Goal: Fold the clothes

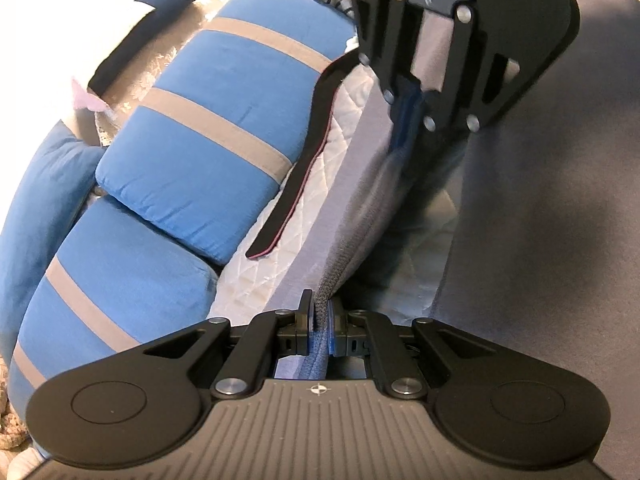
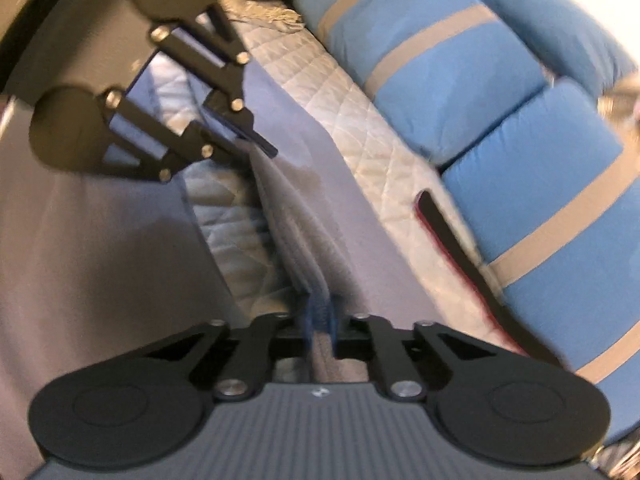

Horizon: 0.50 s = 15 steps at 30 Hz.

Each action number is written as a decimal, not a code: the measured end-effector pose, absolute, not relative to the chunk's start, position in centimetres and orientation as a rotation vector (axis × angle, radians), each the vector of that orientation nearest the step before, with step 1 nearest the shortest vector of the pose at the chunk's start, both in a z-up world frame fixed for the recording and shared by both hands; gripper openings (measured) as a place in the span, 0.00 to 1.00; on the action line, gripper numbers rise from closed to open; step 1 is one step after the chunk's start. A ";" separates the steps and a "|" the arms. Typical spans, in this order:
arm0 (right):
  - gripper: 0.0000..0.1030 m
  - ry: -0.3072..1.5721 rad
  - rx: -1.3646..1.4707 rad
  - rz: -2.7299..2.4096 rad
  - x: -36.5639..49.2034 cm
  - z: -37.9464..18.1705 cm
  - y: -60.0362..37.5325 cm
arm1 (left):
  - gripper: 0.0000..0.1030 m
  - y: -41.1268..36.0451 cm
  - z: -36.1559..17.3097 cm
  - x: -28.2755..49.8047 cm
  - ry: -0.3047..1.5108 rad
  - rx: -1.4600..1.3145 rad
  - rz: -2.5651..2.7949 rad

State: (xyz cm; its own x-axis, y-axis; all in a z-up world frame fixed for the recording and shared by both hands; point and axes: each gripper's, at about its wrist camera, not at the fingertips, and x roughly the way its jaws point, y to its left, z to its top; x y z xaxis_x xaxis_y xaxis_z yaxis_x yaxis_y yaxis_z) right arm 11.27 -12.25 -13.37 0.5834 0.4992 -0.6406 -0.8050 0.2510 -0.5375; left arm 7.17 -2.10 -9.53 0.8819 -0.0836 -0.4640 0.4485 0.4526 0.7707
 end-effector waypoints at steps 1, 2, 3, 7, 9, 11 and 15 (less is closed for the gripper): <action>0.06 0.350 -0.984 0.915 11.0 -13.4 -12.4 | 0.06 -2.1 -9.7 7.1 0.392 1.068 -0.346; 0.05 0.321 -1.015 0.912 10.6 -13.5 -12.5 | 0.06 -2.2 -9.9 7.0 0.397 1.083 -0.354; 0.05 0.278 -1.067 0.904 9.9 -13.9 -12.6 | 0.06 -2.2 -10.1 6.9 0.402 1.098 -0.361; 0.05 0.107 -1.266 0.868 7.1 -15.6 -13.2 | 0.06 -2.3 -10.9 6.7 0.453 1.149 -0.393; 0.05 0.063 -1.350 0.875 5.9 -16.8 -13.4 | 0.06 -2.2 -11.3 6.7 0.481 1.171 -0.401; 0.05 0.034 -1.431 0.881 5.0 -18.0 -13.5 | 0.06 -2.1 -11.5 6.7 0.500 1.188 -0.397; 0.05 0.024 -1.497 0.882 4.2 -19.2 -13.6 | 0.06 -1.9 -11.7 6.7 0.525 1.207 -0.387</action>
